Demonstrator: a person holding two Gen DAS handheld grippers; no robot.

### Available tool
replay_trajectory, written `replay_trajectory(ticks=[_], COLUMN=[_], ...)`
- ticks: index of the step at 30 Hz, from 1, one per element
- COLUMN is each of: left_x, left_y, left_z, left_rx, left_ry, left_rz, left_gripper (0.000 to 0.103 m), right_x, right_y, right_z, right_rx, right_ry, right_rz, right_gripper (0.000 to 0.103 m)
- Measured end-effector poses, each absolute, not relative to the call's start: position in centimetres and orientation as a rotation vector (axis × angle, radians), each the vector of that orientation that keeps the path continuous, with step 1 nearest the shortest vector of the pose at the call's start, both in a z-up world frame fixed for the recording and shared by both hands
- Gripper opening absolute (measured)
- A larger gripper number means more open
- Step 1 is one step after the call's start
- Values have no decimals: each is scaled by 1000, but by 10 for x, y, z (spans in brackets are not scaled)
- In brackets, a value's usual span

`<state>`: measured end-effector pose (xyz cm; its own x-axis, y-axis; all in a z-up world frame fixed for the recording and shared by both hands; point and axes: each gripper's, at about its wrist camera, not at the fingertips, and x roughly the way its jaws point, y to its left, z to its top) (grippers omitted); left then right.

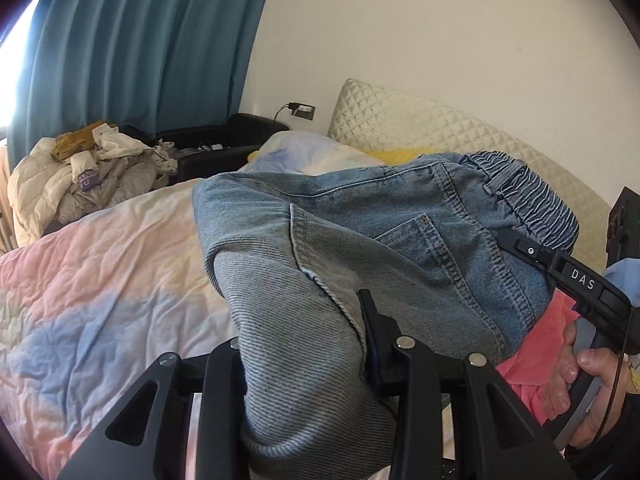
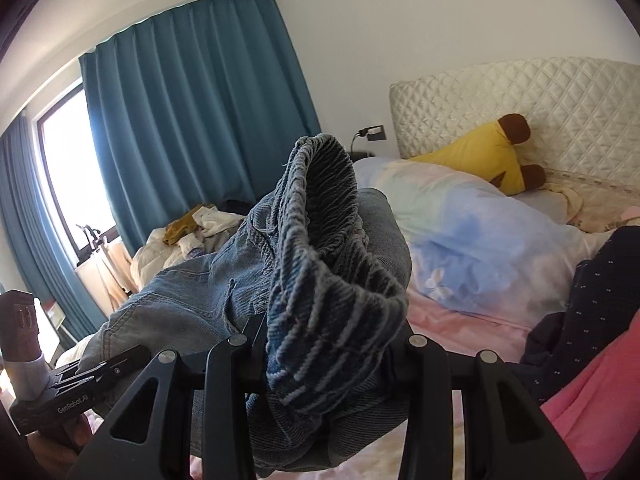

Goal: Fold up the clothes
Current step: 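Carry the folded jeans with both grippers toward the pink towel and lower them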

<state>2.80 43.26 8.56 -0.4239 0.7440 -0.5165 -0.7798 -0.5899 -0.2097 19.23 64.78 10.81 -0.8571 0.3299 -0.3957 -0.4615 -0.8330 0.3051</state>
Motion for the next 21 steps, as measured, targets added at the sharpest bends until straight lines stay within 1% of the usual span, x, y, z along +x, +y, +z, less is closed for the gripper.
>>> replay_trajectory(ticks=[6,15,21], left_x=[25,12,-7], left_y=[480,526,544], left_z=[53,-9,-58], left_rx=[-731,-767,-852], left_ry=[128,225,264], left_rz=[2010,1928,1895], left_gripper=[35,35,35], right_x=[212,221,207], right_y=[679,704,714], right_z=[67,-14,-65], right_rx=[-431,-435,-572], right_ry=[593,677,702], right_rz=[2524,2407,2362], right_gripper=[38,38,39])
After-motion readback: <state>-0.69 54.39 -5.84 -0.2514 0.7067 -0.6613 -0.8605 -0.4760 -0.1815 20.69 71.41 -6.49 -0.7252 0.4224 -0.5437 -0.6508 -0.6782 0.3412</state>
